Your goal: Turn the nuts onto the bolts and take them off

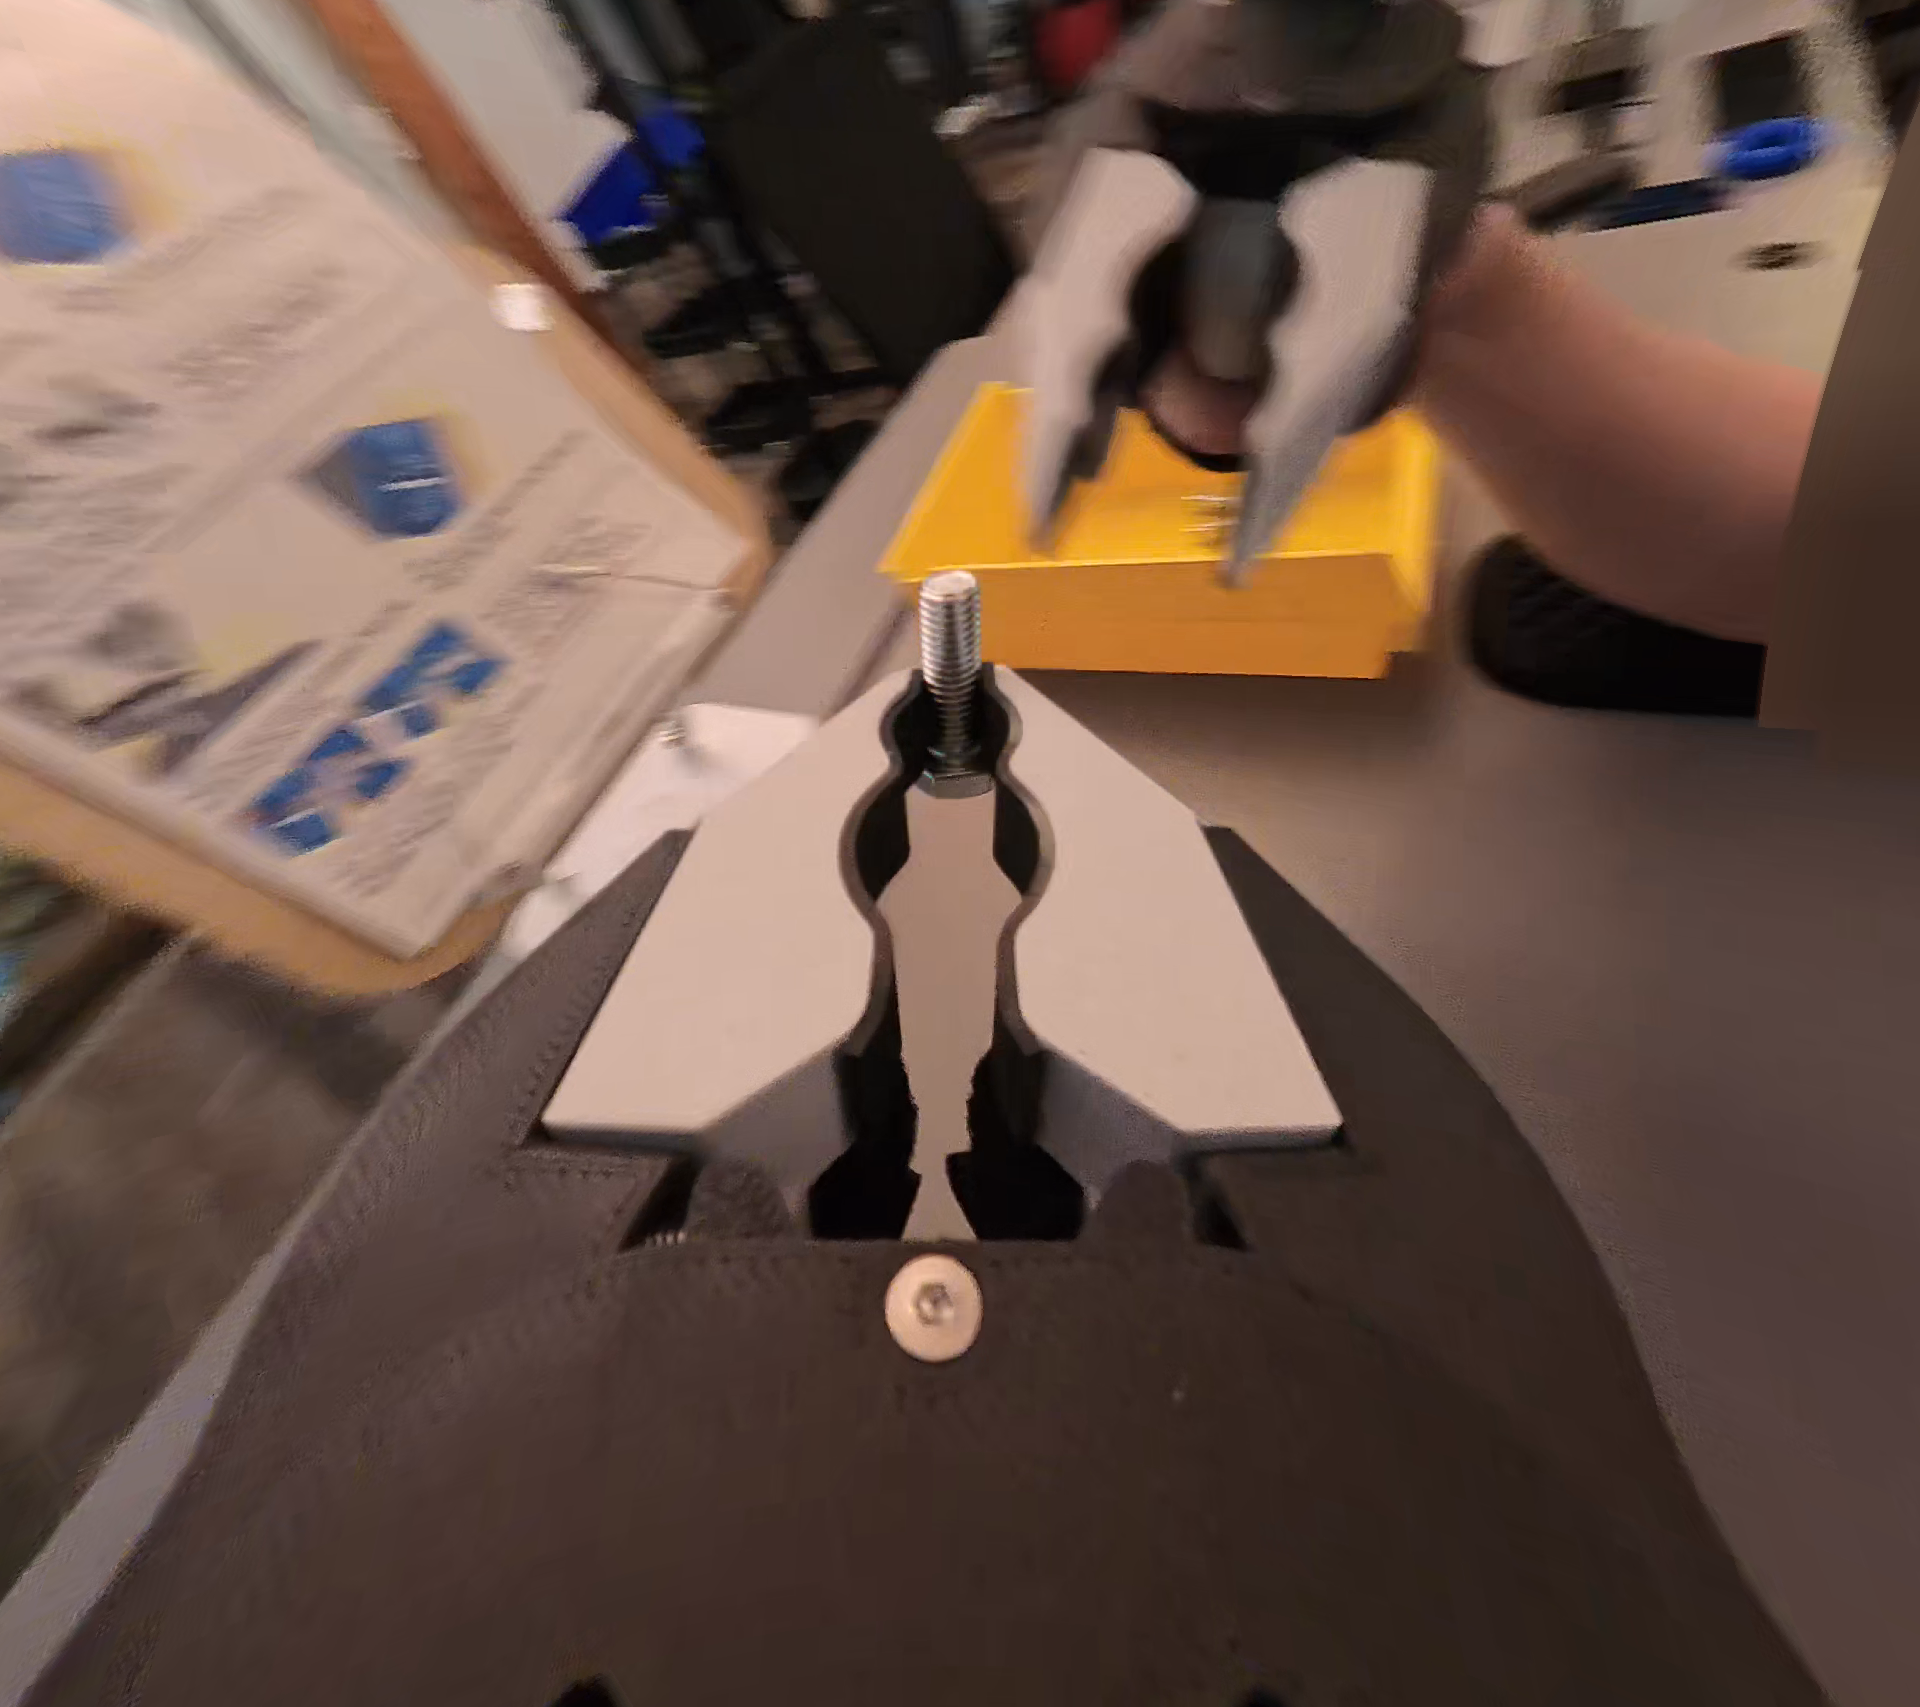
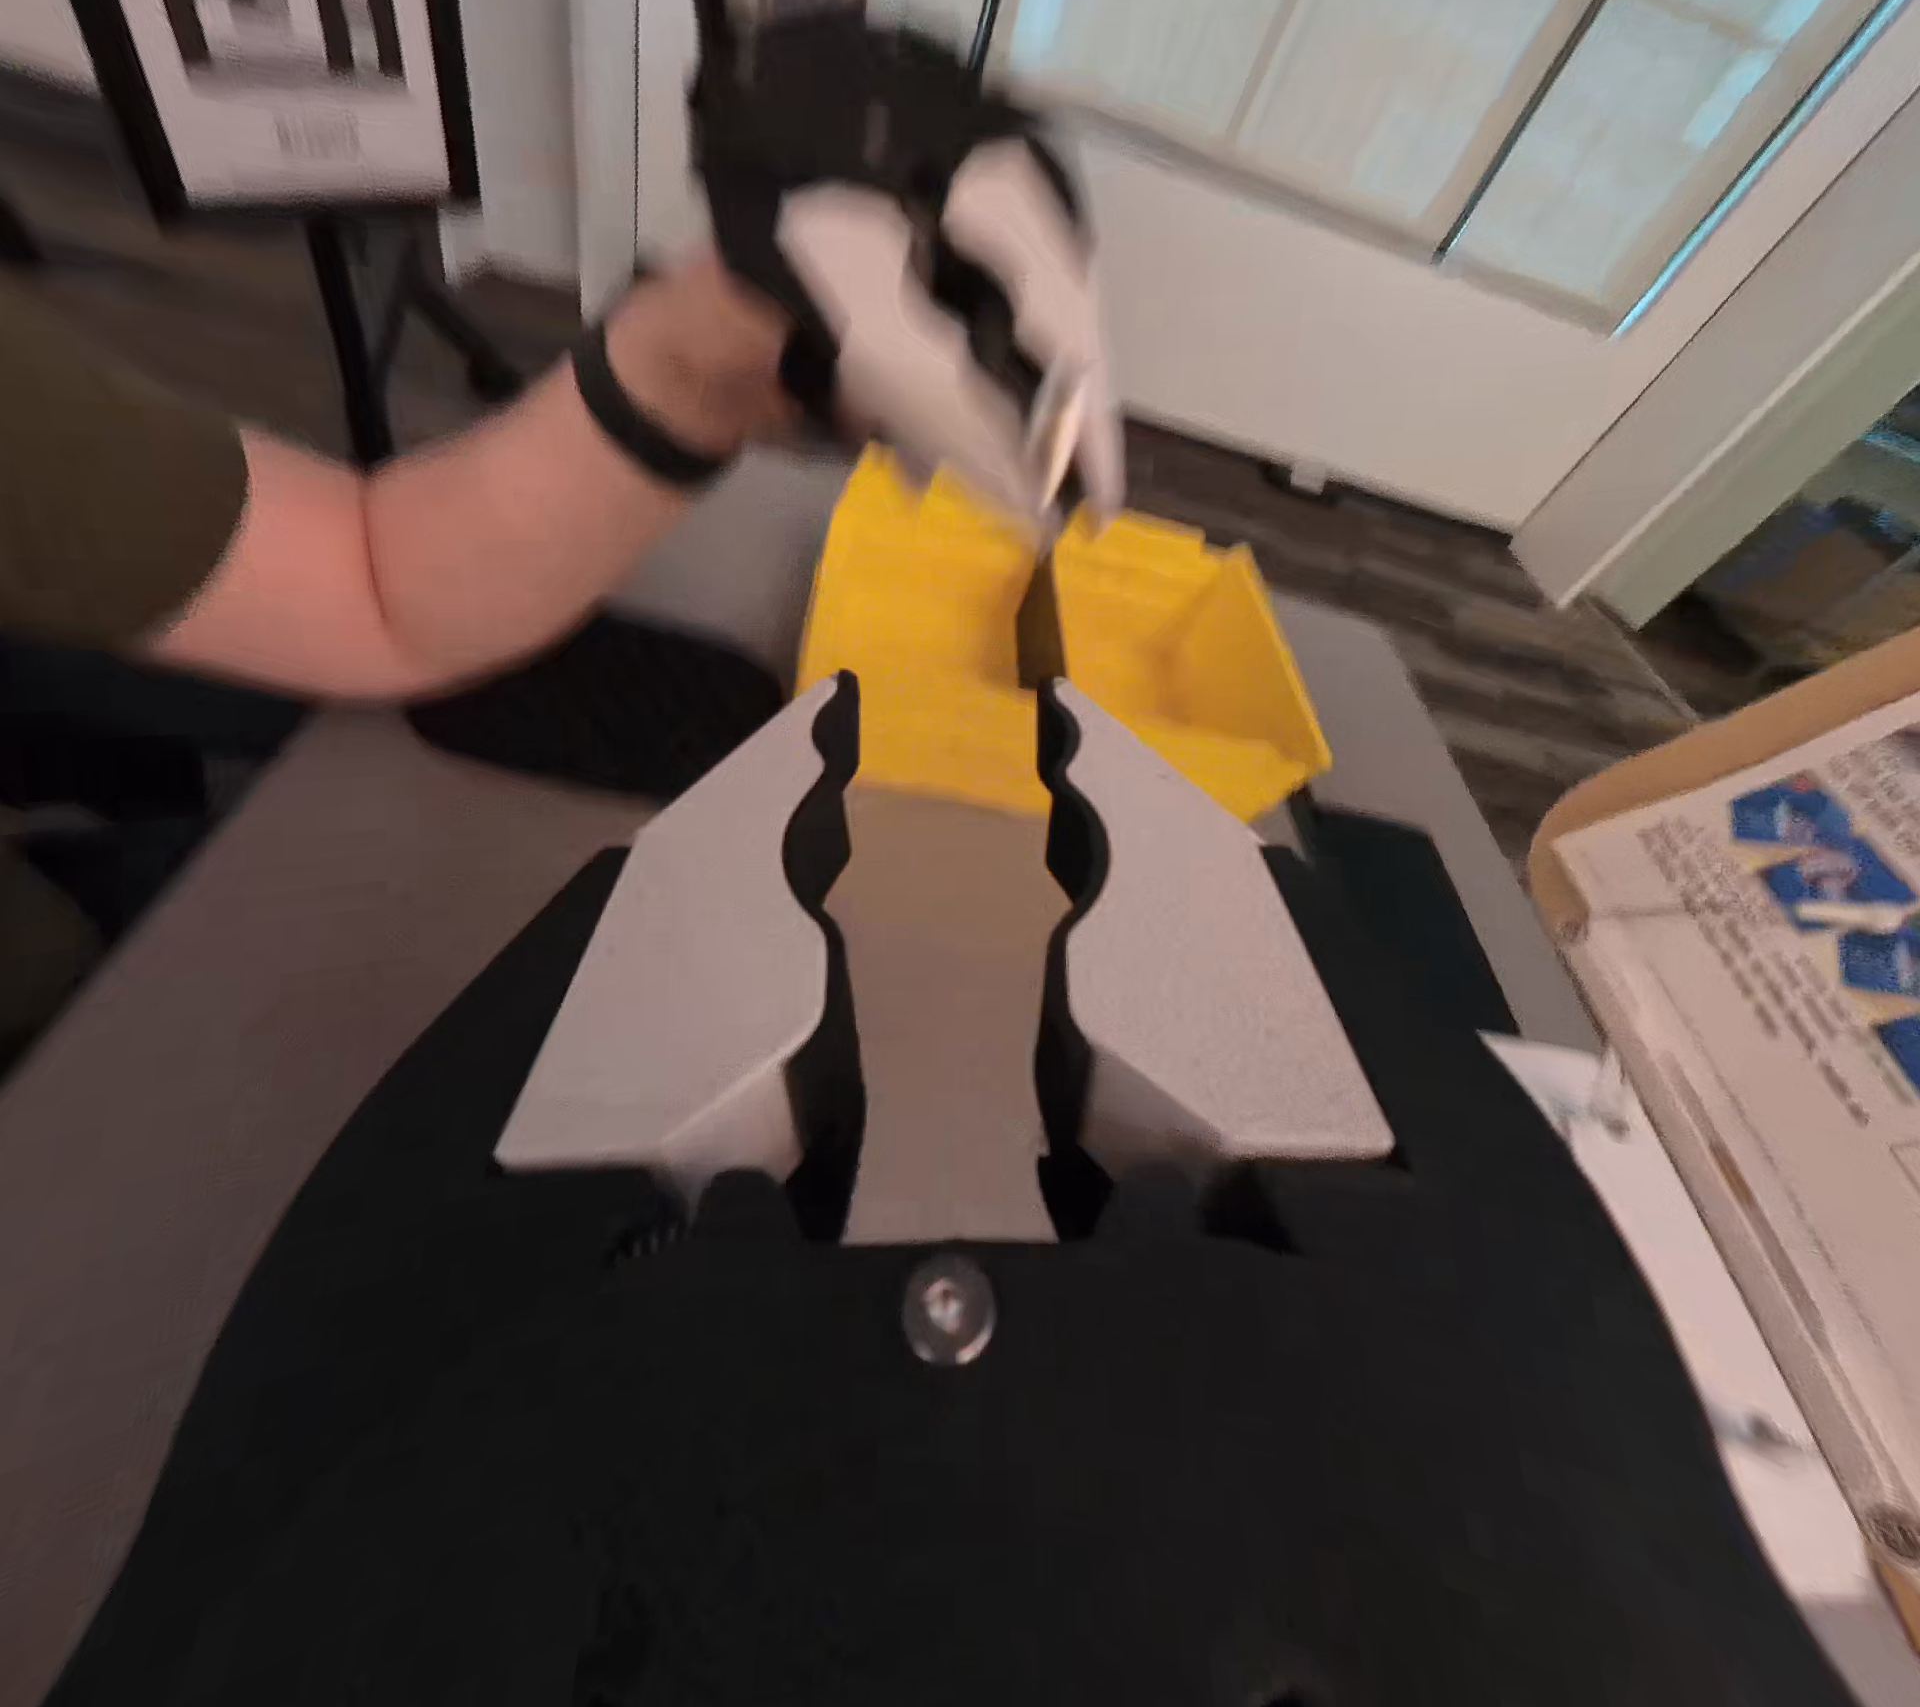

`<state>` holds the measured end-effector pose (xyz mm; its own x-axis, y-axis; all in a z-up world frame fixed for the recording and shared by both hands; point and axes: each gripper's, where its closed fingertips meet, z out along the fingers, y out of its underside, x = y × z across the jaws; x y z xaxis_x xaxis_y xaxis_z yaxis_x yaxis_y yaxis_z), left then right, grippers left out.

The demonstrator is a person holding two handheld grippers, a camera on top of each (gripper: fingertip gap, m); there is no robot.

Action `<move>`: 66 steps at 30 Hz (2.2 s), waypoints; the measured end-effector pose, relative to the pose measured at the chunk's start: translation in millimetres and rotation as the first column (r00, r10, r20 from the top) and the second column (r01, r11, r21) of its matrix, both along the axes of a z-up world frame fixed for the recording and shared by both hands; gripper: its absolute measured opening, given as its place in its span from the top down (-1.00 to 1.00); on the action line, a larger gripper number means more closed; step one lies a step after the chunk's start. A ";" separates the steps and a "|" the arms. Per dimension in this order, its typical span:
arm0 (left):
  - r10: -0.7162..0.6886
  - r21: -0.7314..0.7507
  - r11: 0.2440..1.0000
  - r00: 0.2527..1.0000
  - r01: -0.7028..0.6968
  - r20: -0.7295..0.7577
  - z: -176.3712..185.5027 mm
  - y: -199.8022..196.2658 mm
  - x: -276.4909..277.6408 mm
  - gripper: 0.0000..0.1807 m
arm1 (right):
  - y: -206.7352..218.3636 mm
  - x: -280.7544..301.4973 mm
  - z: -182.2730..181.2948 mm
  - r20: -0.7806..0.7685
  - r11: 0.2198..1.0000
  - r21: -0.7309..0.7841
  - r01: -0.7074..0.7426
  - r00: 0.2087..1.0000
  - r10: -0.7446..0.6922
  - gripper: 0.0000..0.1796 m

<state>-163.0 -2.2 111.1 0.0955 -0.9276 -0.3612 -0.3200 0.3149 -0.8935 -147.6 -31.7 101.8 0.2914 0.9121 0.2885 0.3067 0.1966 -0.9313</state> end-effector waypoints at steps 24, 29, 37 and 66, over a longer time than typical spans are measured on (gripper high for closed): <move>0.845 0.624 0.478 0.517 -0.619 -0.134 -22.1 159.4 -130.7 0.92 | -5.5 -18.3 -265.5 0.844 0.951 -0.308 -0.029 0.453 0.287 0.73; 0.837 0.658 0.486 0.524 -0.575 -0.160 -30.6 161.8 -115.5 0.92 | -7.9 -20.3 -265.7 0.840 0.947 -0.320 -0.034 0.452 0.300 0.81; 0.829 0.685 0.494 0.527 -0.535 -0.185 -42.2 163.5 -101.0 0.92 | -37.5 -13.7 -261.4 0.875 0.932 -0.347 -0.103 0.323 0.362 0.82; 0.272 0.750 0.641 0.962 -0.161 -0.027 -38.0 42.2 42.0 0.92 | 30.5 17.3 2.2 0.116 0.860 0.502 0.087 0.979 -0.167 0.82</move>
<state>-120.9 40.0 73.1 0.1612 -0.3099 -0.9370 -0.5562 0.7557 -0.3457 -130.3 -1.1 104.1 0.3118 0.5972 0.7390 0.4882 0.5666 -0.6638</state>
